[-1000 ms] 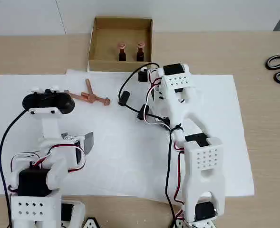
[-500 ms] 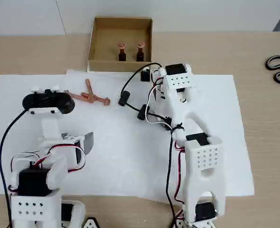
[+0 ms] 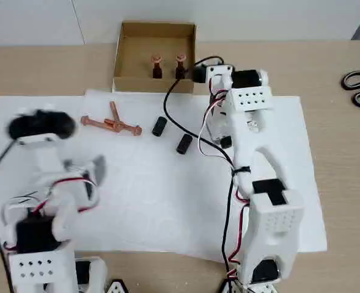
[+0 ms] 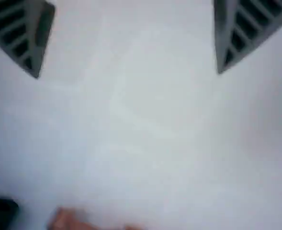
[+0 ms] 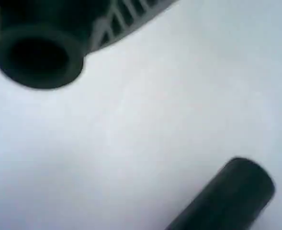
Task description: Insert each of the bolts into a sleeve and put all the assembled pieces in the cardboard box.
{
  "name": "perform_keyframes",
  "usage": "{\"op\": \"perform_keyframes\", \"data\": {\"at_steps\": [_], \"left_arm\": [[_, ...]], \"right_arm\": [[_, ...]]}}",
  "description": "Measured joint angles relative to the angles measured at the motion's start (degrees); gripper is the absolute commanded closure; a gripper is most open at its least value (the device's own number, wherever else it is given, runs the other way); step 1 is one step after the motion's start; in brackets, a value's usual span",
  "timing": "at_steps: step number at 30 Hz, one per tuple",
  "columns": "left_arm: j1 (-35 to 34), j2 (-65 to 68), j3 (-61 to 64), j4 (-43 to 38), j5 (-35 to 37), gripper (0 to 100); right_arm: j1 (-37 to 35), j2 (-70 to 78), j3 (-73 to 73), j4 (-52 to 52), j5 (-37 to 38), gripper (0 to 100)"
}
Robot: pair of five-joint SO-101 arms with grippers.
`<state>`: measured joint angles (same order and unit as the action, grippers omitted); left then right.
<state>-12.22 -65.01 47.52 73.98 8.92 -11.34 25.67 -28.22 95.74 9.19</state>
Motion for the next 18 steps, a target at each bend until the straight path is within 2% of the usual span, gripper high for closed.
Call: {"op": "perform_keyframes", "data": {"at_steps": [2,4,7,14,18], "left_arm": [[-2.7,0.4,-0.1,-1.9,-2.3,77],[-3.3,2.5,-0.7,-2.5,-5.7,77],[-4.0,9.1,-4.0,-2.6,-7.2,77],[-4.0,32.8,-20.0,-2.6,-7.8,77],[-2.3,47.7,-32.5,0.2,-7.6,77]], "right_arm": [[0.0,-2.5,0.8,0.1,0.0,99.5],[-0.1,-4.9,1.7,0.1,0.0,99.5],[0.0,-8.4,3.7,0.1,0.0,99.5],[0.0,-14.4,9.8,0.3,0.0,99.5],[-0.1,-14.9,11.4,0.3,0.0,99.5]]}}
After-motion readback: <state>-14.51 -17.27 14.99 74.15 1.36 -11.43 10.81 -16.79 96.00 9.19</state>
